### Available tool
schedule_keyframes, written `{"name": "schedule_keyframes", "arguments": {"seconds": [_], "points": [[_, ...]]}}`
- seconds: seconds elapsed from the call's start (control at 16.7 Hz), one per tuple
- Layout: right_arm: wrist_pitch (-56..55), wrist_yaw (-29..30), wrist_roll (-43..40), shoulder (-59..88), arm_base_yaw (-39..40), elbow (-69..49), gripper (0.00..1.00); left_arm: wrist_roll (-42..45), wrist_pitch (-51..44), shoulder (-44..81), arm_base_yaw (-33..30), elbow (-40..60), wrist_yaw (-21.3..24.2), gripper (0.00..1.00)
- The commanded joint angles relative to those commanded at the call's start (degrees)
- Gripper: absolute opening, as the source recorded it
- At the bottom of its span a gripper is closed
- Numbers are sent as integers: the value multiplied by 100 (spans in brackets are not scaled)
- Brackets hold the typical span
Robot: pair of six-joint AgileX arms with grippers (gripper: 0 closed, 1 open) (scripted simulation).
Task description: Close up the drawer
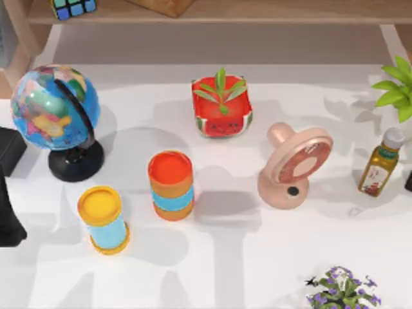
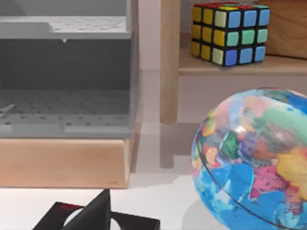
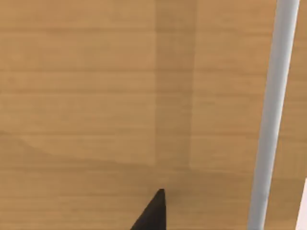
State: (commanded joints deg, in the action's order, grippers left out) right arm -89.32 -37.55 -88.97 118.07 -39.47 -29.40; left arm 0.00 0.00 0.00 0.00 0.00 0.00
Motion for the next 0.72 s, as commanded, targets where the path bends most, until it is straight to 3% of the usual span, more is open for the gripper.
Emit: {"name": "schedule_keyframes", "arguments": {"seconds": [0.36,0.72], "points": [[0,0,0,0,0,0,2,0,0,0,0,0,0,100],[0,0,0,0,0,0,0,0,0,0,0,0,0,100]]}}
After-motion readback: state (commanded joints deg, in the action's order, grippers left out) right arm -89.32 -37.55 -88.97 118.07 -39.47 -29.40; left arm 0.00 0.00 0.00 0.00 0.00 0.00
